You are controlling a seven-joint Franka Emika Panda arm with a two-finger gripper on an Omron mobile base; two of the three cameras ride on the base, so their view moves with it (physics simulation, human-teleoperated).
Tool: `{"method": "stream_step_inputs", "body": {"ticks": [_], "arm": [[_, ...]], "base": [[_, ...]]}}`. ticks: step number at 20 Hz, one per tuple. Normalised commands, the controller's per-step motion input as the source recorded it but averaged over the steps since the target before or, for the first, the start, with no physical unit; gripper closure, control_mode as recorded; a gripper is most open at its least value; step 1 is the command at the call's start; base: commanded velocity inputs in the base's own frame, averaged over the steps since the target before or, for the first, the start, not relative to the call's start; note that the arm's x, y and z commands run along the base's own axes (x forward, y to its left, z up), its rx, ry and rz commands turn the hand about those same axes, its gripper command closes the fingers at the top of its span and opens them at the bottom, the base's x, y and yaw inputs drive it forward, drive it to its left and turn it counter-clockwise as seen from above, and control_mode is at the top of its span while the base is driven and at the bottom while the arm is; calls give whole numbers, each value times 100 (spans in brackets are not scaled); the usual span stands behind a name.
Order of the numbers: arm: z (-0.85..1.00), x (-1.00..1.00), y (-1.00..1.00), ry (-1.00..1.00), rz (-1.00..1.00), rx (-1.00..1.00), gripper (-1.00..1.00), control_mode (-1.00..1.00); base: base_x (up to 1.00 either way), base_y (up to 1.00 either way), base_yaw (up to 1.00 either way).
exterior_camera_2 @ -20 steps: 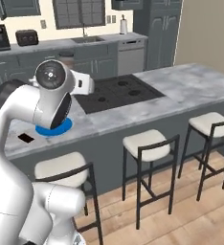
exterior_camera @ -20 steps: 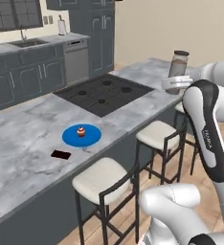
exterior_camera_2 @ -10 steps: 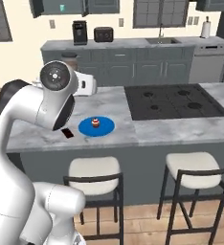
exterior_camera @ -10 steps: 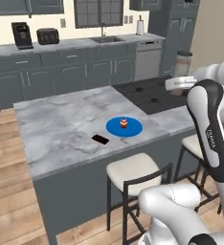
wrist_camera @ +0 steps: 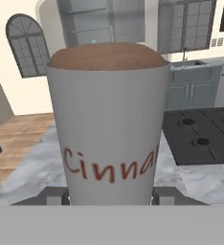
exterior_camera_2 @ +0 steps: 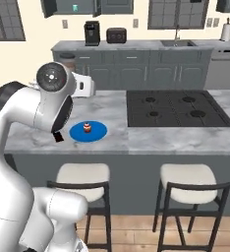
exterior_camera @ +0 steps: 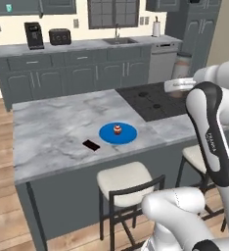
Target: Take the cinnamon bottle from the cabinet and place it on the dining table, next to the plate with the cupcake. Then take the chocolate from the dining counter and place it on the cupcake plate.
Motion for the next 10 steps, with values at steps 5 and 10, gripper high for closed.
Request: {"method": "stream_step_inputs", "body": {"ticks": [5,10], "arm": [[0,0,0,0,0,0,100,100],[0,0,0,0,0,0,100,100]], "base": [[2,-58,2],[36,-48,15]]}}
